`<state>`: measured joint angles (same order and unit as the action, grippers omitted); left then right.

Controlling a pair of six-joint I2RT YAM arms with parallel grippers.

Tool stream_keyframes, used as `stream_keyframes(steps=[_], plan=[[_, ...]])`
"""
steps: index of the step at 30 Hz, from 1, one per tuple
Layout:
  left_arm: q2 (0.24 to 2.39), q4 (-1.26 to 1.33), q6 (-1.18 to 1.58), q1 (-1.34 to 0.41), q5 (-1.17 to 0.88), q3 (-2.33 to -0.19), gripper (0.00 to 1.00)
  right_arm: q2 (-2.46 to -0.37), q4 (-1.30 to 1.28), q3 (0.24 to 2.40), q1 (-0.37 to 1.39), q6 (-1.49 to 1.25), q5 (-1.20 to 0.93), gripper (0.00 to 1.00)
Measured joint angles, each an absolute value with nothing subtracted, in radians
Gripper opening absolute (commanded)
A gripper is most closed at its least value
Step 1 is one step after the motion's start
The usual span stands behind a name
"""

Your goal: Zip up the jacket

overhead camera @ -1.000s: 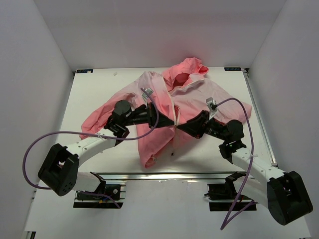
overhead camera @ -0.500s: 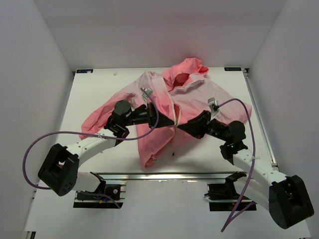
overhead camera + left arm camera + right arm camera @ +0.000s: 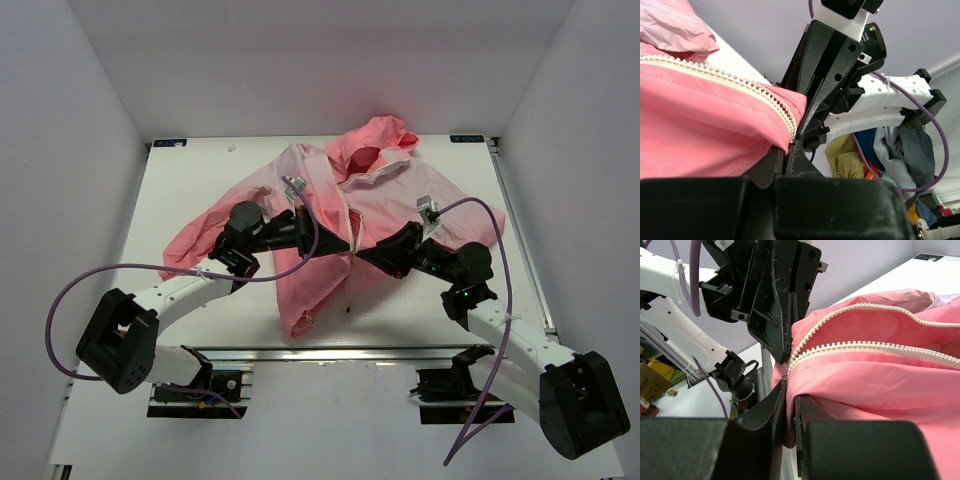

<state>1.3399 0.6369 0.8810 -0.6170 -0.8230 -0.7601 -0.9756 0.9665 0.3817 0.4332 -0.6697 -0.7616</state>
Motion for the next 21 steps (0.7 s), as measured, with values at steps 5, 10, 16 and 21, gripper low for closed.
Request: stream_keyframes(steps=[5,10,16,21], plan=[[1.34,0.639,0.881,-0.617,-0.824,-0.76,0.0,-0.984,0.967,0.384,0.433,-0.67,-0.761,0.0],[1.34,0.645,0.882,-0.617,-0.825,-0.76,0.0,-0.986,0.967,0.384,0.433,-0.67,-0.759,0.0],[1.34,0.651,0.882,-0.617,-0.828,-0.76,0.0,-0.986,0.97,0.384,0.433,-0.675,-0.757,0.0],[1.34,0.657,0.885,-0.617,-0.828,-0.76,0.0,-0.985,0.979,0.384,0.433,-0.682,-0.754,0.0]])
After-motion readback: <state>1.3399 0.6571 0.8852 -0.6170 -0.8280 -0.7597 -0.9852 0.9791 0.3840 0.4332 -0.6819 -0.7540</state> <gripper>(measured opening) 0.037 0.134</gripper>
